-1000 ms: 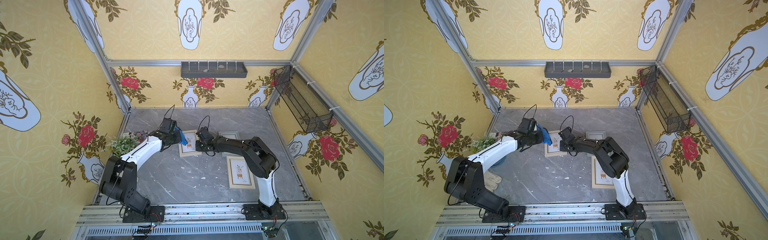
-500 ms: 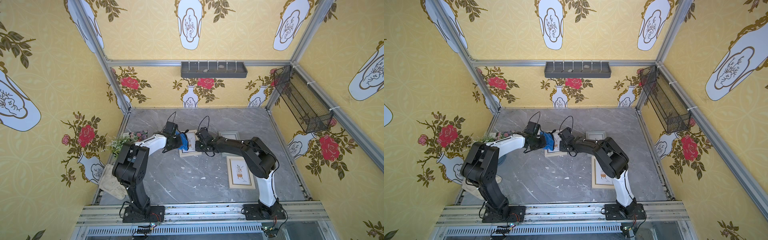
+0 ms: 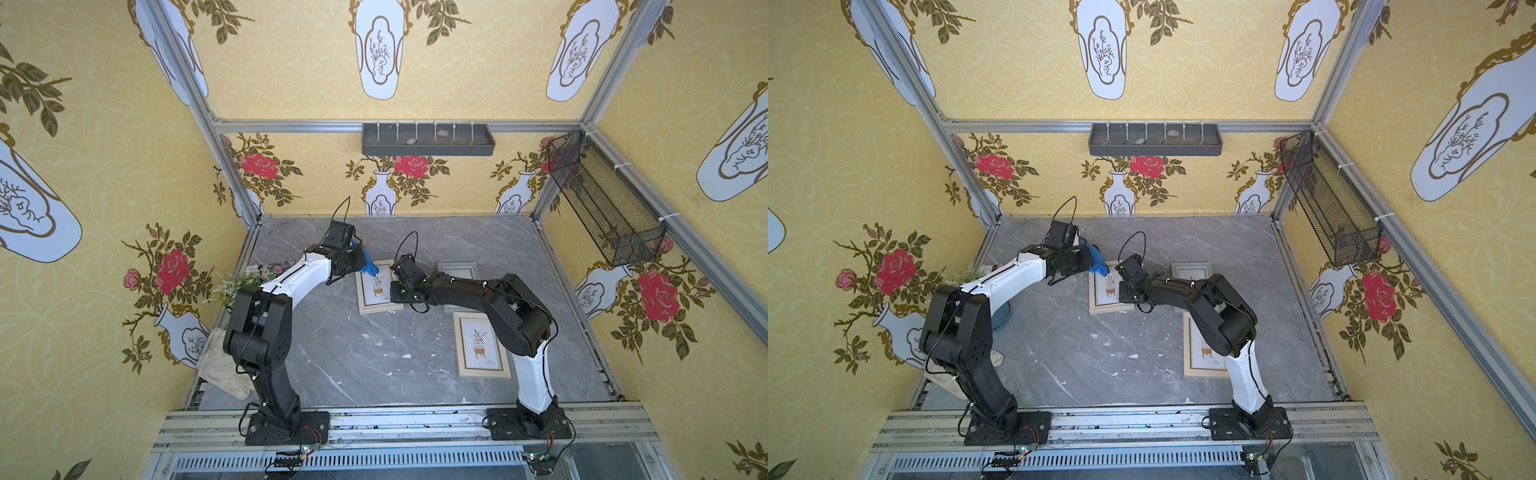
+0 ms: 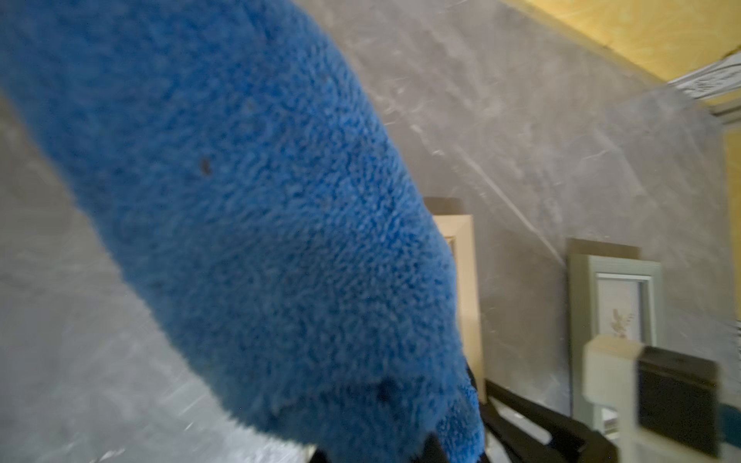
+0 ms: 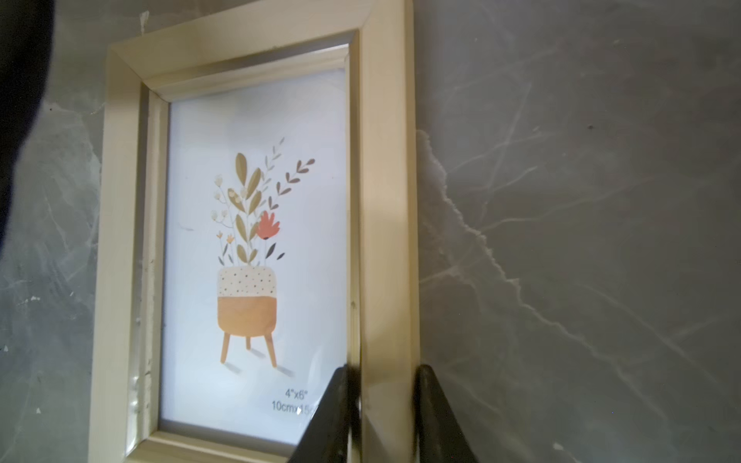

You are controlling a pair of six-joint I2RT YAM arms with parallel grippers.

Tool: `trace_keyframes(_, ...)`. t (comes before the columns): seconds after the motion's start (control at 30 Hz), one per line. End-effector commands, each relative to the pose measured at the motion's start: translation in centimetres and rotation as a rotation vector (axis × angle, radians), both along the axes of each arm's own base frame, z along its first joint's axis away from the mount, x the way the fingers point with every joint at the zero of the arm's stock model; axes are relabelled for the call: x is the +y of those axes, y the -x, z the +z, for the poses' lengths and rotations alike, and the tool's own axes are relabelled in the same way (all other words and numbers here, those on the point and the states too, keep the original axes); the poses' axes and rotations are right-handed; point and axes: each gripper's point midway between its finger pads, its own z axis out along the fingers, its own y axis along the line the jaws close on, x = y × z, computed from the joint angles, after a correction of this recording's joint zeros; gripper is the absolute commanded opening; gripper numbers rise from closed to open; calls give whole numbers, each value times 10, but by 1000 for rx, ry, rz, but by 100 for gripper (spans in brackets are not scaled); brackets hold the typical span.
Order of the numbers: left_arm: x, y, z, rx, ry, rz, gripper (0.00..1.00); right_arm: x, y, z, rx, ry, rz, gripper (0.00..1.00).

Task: Wipe the picture frame with a cloth
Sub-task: Wipe the dirt from the picture frame.

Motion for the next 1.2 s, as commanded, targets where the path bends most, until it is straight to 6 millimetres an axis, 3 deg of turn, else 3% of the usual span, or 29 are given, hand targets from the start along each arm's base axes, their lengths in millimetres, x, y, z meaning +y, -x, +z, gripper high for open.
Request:
trace_keyframes(0.0, -29, -6, -10, 29, 20, -66, 0, -21, 20, -24, 97, 101, -14, 15)
trace_keyframes(0.1, -52, -13, -32, 74, 52, -107, 0, -22, 21, -24, 98, 104, -13, 15)
trace_keyframes(0.2, -49, -14, -58, 124, 22, -95, 0, -23, 20, -23, 95, 108, -15, 15)
trace_keyframes(0.3, -25, -8, -77, 155, -21, -56, 0, -23, 19, -23, 94, 111, -15, 15)
trace_keyframes(0.43, 27, 10, -93, 196, -32, 28, 0, -24, 19, -24, 95, 110, -16, 15)
trace_keyframes(0.5, 46, 20, -94, 199, -53, 54, 0, -24, 19, -23, 94, 108, -18, 15)
trace_keyframes(0.57, 51, 28, -87, 186, -71, 53, 0, -25, 18, -24, 96, 107, -16, 15)
trace_keyframes(0.67, 35, 42, -71, 165, -47, 20, 0, -24, 17, -24, 94, 108, -11, 15)
trace_keyframes(0.77, 4, 58, -50, 131, -35, -41, 0, -23, 16, -22, 92, 105, -10, 15)
trace_keyframes(0.87, -33, 79, -42, 129, 28, -111, 0, -24, 17, -22, 92, 103, -14, 15)
trace_keyframes(1.0, -52, 97, -56, 171, 44, -152, 0, -25, 18, -25, 97, 101, -18, 15)
trace_keyframes(1.17, -41, 115, -89, 253, 33, -116, 0, -26, 19, -28, 102, 104, -15, 15)
